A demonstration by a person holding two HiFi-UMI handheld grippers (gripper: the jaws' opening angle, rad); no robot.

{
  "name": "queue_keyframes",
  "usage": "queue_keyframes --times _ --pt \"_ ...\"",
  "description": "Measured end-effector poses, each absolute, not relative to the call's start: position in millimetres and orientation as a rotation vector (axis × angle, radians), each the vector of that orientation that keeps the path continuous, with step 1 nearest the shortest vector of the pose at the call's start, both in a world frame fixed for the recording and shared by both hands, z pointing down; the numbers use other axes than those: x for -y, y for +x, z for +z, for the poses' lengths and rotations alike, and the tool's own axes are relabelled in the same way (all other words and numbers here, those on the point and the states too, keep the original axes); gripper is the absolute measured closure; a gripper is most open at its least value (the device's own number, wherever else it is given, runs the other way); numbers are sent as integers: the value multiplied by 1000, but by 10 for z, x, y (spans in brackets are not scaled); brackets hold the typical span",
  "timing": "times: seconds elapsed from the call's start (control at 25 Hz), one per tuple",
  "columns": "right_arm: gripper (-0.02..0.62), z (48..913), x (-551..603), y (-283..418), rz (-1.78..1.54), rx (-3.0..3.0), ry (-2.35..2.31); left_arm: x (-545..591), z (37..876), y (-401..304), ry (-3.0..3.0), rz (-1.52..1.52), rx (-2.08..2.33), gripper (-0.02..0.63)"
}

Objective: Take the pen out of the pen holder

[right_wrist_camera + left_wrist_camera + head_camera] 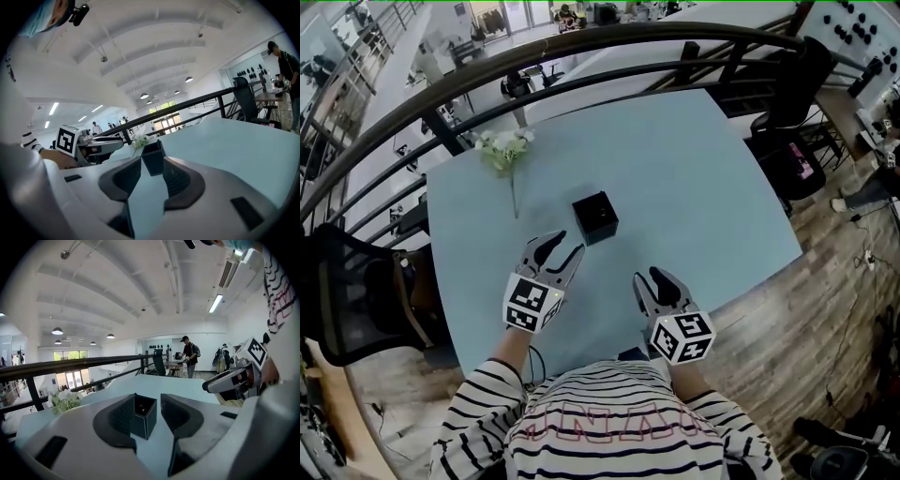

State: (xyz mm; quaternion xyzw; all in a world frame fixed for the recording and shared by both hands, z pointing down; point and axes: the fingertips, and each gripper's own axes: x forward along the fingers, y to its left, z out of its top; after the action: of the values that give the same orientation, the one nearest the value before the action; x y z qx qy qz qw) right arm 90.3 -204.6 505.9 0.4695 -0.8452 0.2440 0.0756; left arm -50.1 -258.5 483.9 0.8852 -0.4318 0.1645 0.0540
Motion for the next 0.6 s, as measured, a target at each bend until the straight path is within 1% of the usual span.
queue_keyframes --times 0.4,0.6 --pt "443 5131 2276 1123 757 2547 1372 3094 4977 -274 2726 695 1291 453" --pt "443 5160 2376 1240 766 2548 1364 3347 5042 -172 2764 848 1266 441"
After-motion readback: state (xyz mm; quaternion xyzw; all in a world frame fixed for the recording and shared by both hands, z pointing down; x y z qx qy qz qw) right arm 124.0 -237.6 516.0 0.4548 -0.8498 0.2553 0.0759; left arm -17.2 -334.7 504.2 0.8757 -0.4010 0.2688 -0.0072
